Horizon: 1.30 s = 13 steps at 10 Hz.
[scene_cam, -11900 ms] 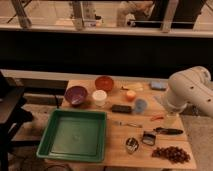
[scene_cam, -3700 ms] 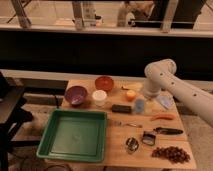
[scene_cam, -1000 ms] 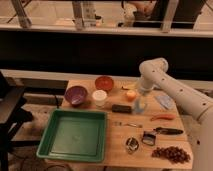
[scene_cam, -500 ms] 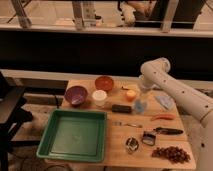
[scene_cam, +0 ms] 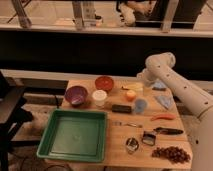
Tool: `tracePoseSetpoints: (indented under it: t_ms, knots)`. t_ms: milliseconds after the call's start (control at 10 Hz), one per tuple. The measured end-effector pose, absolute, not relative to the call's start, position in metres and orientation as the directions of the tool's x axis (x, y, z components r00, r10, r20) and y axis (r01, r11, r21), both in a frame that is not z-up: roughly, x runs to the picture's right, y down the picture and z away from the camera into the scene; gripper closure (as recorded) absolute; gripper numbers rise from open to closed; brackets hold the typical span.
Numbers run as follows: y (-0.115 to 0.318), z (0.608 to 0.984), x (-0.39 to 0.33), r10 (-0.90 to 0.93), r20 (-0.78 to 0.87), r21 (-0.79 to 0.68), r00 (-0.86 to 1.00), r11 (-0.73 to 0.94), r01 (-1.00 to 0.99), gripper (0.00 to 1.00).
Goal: Place banana in metal cup
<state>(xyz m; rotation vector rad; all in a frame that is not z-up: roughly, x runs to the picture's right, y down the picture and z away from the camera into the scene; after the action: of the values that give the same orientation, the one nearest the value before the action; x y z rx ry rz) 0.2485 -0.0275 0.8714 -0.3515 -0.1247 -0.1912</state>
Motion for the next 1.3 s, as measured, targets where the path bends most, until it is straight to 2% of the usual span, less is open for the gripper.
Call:
tracePoseSetpoints:
  t_ms: [700,1300]
  knots:
    - [-0.006,0.920,0.269,-0.212,0.195,-0.324,0.958,0.908,0.267,0.20]
    - [-0.008,0.928,0.259,-0.366,0.196,-0.257,0.910,0.876,0.408,0.20]
